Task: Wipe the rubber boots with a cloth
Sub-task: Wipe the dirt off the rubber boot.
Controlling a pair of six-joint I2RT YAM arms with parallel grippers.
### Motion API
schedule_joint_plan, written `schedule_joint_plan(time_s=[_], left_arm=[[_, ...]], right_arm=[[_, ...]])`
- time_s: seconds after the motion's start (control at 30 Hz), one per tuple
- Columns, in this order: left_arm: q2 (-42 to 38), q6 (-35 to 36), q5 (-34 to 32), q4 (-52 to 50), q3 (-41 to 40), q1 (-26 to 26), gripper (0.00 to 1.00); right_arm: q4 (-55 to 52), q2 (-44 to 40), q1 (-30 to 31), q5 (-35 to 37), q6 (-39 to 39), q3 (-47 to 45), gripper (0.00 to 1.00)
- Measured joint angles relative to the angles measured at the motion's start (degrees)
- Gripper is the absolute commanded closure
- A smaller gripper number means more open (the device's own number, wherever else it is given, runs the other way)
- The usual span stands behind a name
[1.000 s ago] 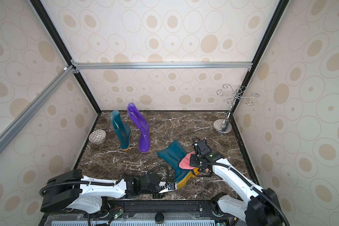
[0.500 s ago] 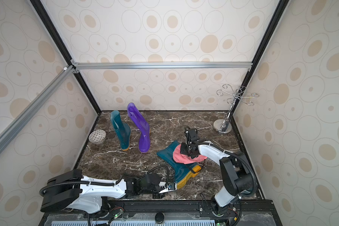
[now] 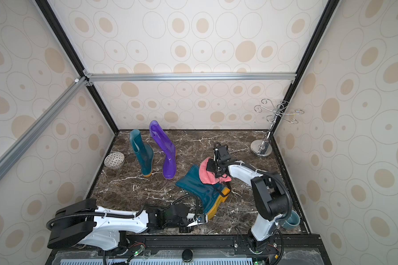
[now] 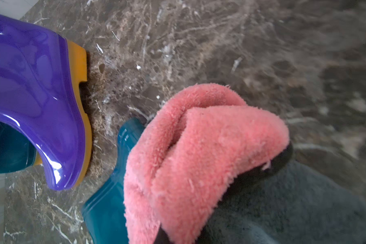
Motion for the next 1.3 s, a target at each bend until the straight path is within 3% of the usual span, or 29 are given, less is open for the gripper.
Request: schedule_joint_plan(time_s=[0.17, 0.33, 0.63, 0.77, 0.97, 1.17, 1.3], left_arm=[[0.0, 0.0, -0.7, 0.0, 0.0, 0.0, 1.00], [0.0, 0.5, -1.1, 0.0, 0.0, -0.2, 1.00], [-1.9, 1.2, -1.3, -0.2, -0.7, -0.3, 1.00], [-1.9, 1.3, -1.3, -0.2, -0.7, -0.3, 1.00], [-1.9, 1.3, -1.2, -0.2, -0.7, -0.3, 1.00], [-1.7, 1.3, -1.0, -0.9, -0.7, -0.5, 1.00], [-1.2, 1.3, -0.2, -0.9, -0.7, -0.6, 1.00]], right_arm=[[-6.8, -17.0, 0.0, 5.0, 0.9, -9.1, 1.00], [-15.8, -28.0, -0.1, 6.6, 2.0, -14.8, 1.00], [-31.8, -42.9, -0.2, 10.1, 2.4, -12.2, 1.00], [-31.5, -36.0, -0.2, 10.5, 1.8, -7.0, 1.00], [-24.9, -21.1, -0.9, 10.7, 1.7, -7.6, 1.00], [-14.9, -11.5, -1.1, 7.2, 3.6, -9.7, 1.00], [-10.9, -4.3, -1.1, 4.9, 3.5, -5.9, 1.00]])
